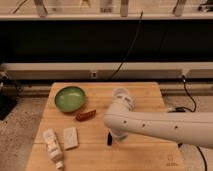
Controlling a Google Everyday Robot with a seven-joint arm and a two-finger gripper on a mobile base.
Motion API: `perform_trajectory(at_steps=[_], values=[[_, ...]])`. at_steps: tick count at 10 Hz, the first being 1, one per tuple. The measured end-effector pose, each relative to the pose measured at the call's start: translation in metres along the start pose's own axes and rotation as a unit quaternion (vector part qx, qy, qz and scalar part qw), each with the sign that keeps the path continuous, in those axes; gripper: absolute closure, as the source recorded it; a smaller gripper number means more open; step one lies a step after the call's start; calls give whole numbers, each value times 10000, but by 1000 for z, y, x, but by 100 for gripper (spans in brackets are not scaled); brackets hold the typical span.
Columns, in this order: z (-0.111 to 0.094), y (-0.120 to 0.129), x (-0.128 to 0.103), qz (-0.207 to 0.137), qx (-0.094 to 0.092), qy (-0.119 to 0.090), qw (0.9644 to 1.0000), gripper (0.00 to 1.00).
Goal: Knock the eraser over
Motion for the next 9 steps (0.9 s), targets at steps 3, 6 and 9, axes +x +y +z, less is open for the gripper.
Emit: perform_trajectory(at_steps=[3, 6, 9], values=[[5, -4, -6, -31, 7, -64, 10000, 100], [9, -7, -9, -37, 26, -132, 9999, 100], [12, -8, -10, -35, 33, -176, 9998, 100]])
